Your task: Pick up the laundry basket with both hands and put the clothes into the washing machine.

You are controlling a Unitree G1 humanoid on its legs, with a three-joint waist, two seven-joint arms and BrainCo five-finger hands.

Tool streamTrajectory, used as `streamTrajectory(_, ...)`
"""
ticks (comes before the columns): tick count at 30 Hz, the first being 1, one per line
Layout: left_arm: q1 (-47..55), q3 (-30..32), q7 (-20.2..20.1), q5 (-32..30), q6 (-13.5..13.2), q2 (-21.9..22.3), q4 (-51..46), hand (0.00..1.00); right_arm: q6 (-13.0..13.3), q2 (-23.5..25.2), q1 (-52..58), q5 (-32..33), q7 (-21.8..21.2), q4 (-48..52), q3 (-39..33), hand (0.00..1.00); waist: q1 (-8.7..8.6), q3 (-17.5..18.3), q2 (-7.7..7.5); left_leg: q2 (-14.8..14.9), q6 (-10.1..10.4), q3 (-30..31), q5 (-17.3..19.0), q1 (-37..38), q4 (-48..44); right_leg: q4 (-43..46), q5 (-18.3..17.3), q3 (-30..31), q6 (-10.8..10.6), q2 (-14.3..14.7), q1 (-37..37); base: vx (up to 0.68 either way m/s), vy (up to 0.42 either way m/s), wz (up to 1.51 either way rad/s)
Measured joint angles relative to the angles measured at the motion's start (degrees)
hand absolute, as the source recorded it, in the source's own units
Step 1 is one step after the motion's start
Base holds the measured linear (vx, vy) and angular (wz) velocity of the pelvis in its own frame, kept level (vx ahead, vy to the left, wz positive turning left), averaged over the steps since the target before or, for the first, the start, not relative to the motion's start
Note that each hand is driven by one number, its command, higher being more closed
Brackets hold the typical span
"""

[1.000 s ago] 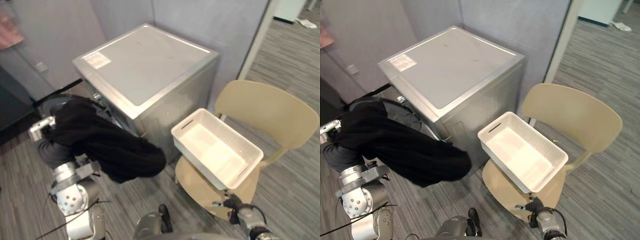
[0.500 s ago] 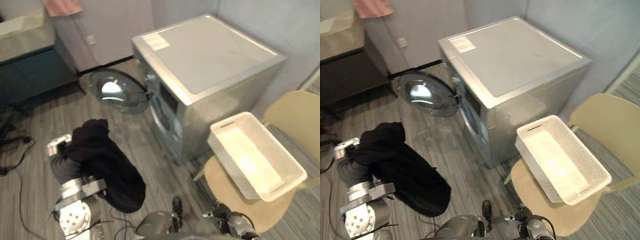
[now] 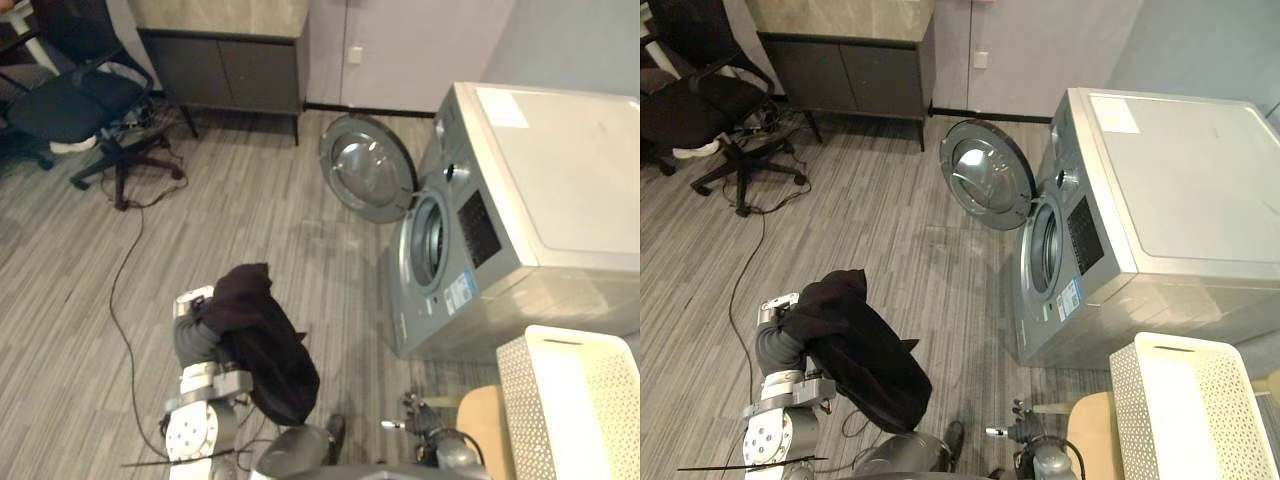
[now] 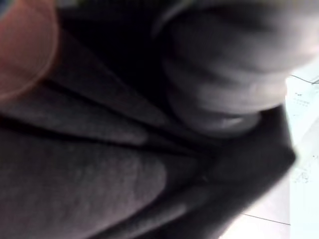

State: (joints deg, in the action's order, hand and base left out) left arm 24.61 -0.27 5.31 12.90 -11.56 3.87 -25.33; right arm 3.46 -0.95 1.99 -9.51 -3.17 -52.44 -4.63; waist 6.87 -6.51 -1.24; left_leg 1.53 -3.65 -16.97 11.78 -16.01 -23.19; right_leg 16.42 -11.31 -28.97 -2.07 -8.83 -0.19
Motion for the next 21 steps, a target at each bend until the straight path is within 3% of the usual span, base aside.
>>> streamTrajectory(1,-0.3,-0.4,-0.3,0.0,0.1,0.2,0.2,1.00,0.0,-0.3,-0.2,0.0,0.7,0.2,-0.2,0.00,0.09,0.1,1.16,5.6,-0.7,-4.2,-1.2,1.3,-1.7,1.1,-0.2,-0.6,-0.2,0.8,1.1,0.09,-0.068,0.14)
streamTrajectory(2,-0.6,-0.9,-0.3,0.0,0.2,0.2,0.4,1.00,-0.1,-0.8,-0.3,0.0,0.8,0.0,-1.0,0.00,0.01,0.1,1.21,5.4,-1.1,-4.6,-1.3,1.9,-2.0,1.9,-0.3,-0.5,-0.2,0.4,1.4,0.09,0.014,0.02)
streamTrajectory(5,-1.8,-2.7,-0.3,0.0,0.0,-1.1,1.4,1.00,0.3,-0.4,-1.2,0.6,1.7,-2.1,-2.7,0.00,-1.56,2.3,-0.69,2.7,-1.1,-1.9,-1.4,1.2,-0.5,-0.9,-1.4,-0.3,-0.4,-0.3,1.4,0.06,0.004,0.36)
streamTrajectory(9,-4.4,-6.3,-0.4,0.0,1.1,-1.8,6.3,1.00,-0.1,0.2,-0.8,1.0,1.7,-6.8,-4.8,0.00,-3.23,2.3,-0.02,-0.9,-1.2,1.3,-5.9,1.6,5.3,-4.5,0.7,-2.5,-1.1,-0.2,2.6,-0.03,-0.014,0.50)
streamTrajectory(14,-4.9,-11.0,-2.8,0.0,2.3,-1.8,8.4,1.00,-0.8,0.5,1.2,1.1,1.7,-7.2,-6.6,0.00,-3.09,2.3,0.61,-2.5,-0.1,2.7,-8.9,3.9,10.7,-2.8,0.5,-3.0,-0.5,-1.5,2.7,-0.12,-0.023,0.14)
streamTrajectory(16,-5.0,-11.5,-3.4,0.0,2.6,-1.9,8.5,1.00,-0.9,0.5,1.9,1.1,1.7,-6.7,-6.7,0.00,-3.22,1.8,-0.45,-3.5,-0.5,0.8,-8.6,6.1,12.8,-0.4,-1.5,-2.9,-0.1,-3.5,2.0,-0.12,0.007,0.03)
streamTrajectory(17,-5.4,-11.8,-3.7,-0.1,2.7,-2.0,8.6,1.00,-1.1,0.6,2.6,1.1,1.7,-6.5,-6.8,0.00,-3.69,1.6,-1.37,-3.2,-3.4,-1.5,-6.4,6.3,8.8,2.5,-2.9,-2.8,-0.6,-5.4,1.7,0.03,0.013,0.01)
streamTrajectory(18,-5.3,-12.4,-3.6,-0.1,2.7,-2.2,8.6,1.00,-1.2,0.6,3.3,1.5,1.7,-5.2,-7.3,0.00,-4.28,1.8,-0.98,-1.6,-2.9,-2.3,-2.2,7.1,2.7,6.5,-5.1,-2.4,0.2,-6.2,1.2,0.10,0.016,0.01)
streamTrajectory(19,-5.6,-12.8,-3.5,-0.1,2.6,-2.3,8.7,1.00,-1.2,0.6,3.5,1.7,1.7,-4.8,-7.7,0.00,-4.66,1.9,-0.71,-1.6,-2.0,-2.2,-0.3,7.4,2.8,8.7,-6.1,-2.0,0.7,-6.5,0.7,0.11,0.014,-0.21)
streamTrajectory(20,-6.2,-13.3,-3.4,-0.2,2.9,-3.1,9.9,1.00,-1.3,0.6,3.4,1.7,1.6,-4.8,-8.4,0.00,-5.11,2.4,-0.99,-2.6,-2.3,-1.7,-0.6,8.6,5.1,13.6,-6.7,1.1,4.6,-7.4,-2.4,0.05,0.040,-0.23)
streamTrajectory(21,-6.9,-13.3,-2.8,-0.2,2.9,-3.0,10.9,1.00,-1.3,0.5,3.4,2.1,1.6,-4.7,-8.7,0.00,-5.62,2.5,-0.85,-2.3,-2.0,-1.4,-1.1,8.5,6.8,13.6,-7.2,2.5,4.4,-6.6,-5.1,-0.02,0.044,-0.26)
